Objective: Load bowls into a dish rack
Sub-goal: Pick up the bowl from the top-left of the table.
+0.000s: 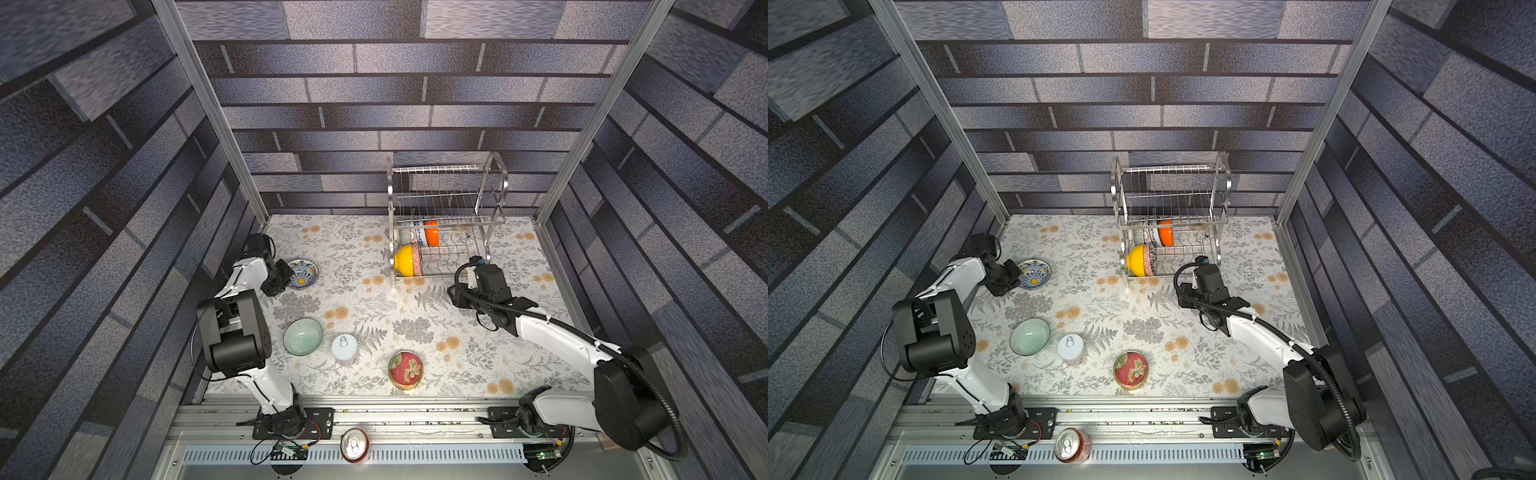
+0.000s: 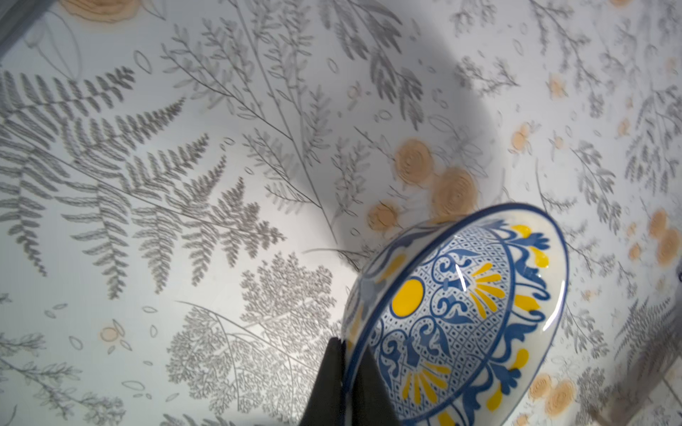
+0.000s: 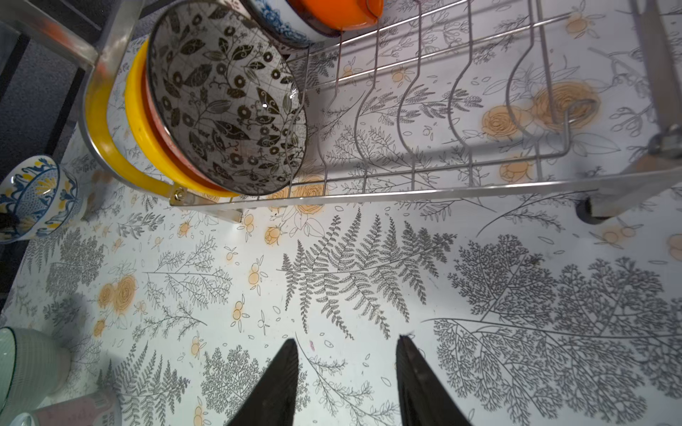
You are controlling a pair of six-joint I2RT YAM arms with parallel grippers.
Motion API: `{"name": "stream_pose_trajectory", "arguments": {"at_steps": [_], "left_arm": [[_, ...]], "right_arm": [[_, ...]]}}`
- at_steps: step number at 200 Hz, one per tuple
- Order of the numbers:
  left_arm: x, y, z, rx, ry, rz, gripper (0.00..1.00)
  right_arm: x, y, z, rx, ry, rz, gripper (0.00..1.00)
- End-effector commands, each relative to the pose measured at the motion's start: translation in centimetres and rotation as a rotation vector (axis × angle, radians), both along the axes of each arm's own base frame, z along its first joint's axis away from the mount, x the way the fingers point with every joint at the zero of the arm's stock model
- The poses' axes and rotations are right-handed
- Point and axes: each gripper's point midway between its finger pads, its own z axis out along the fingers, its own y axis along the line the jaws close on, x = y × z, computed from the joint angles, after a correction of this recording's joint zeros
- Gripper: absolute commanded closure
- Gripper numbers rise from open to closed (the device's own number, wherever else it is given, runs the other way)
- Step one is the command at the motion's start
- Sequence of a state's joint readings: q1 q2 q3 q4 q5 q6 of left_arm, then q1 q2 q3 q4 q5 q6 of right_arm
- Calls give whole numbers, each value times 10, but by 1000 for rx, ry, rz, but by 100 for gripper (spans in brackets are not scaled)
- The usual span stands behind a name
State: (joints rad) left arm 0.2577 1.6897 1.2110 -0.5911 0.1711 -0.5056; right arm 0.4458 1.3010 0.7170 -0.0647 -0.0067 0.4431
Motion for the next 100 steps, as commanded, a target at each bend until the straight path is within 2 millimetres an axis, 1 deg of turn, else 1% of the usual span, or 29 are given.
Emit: {"name": "stream_pose_trajectory", "arguments": {"at_steps": [1,25,56,83,100], "left_arm": [[-8,-36,24,-31,-67,-99,99],[-22,-76,28,-51,-76,-187,99],[-40,-128,34,-106,-113,-302,99],[-54,-178,29,-157,-122,-429,99],[-61,-213,24,-188,-123,-518,99]], "right_arm": [[7,-12,7,-9,6,-85,55],[8,-21,7,-12,15,-138,55],[7,-33,15,-19,0,-191,55],[6,-41,21,-28,-12,-219,55],[4,-44,23,-34,-14,-222,55]]}}
